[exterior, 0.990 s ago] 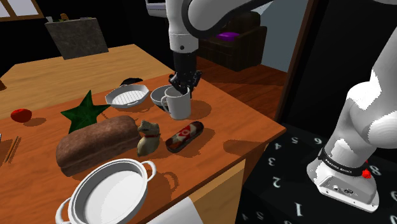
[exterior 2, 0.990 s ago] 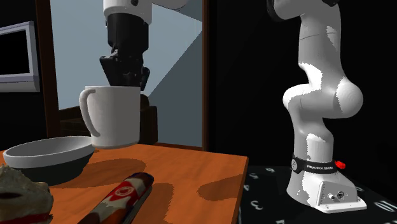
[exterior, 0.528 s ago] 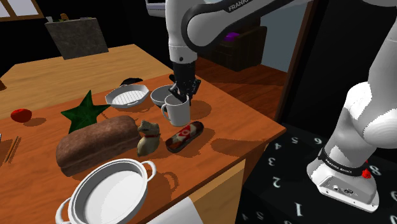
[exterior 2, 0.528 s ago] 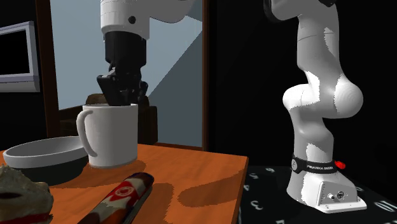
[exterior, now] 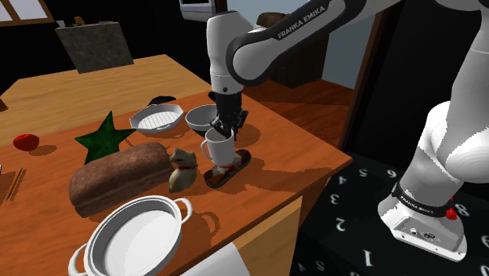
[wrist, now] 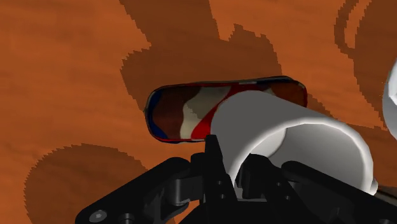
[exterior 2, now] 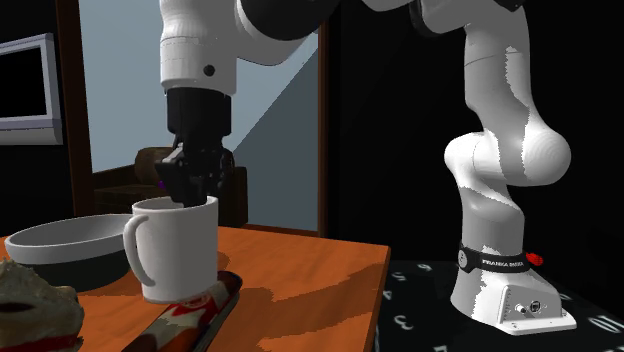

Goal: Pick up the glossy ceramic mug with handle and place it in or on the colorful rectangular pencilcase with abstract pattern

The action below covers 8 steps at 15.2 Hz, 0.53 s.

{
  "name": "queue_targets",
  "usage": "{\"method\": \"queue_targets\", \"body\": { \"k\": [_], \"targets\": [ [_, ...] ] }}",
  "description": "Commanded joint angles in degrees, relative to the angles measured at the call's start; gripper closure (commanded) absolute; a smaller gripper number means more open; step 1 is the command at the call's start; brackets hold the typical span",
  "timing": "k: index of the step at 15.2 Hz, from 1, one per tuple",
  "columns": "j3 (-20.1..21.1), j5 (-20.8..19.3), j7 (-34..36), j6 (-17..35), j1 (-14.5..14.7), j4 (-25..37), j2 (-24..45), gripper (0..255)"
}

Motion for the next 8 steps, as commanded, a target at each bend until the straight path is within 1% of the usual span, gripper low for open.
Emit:
{"method": "queue_targets", "body": {
  "k": [1,2,8],
  "targets": [
    [-0.05,-0.14,-0.03,1.36,-0.03,-0.77,0.56,255],
    [-0.06,-0.27,0.04,2.42,0.00,-1.37,1.03,255],
    [-0.06,-0.27,0.04,2.42,0.00,-1.37,1.03,255]
  ]
}}
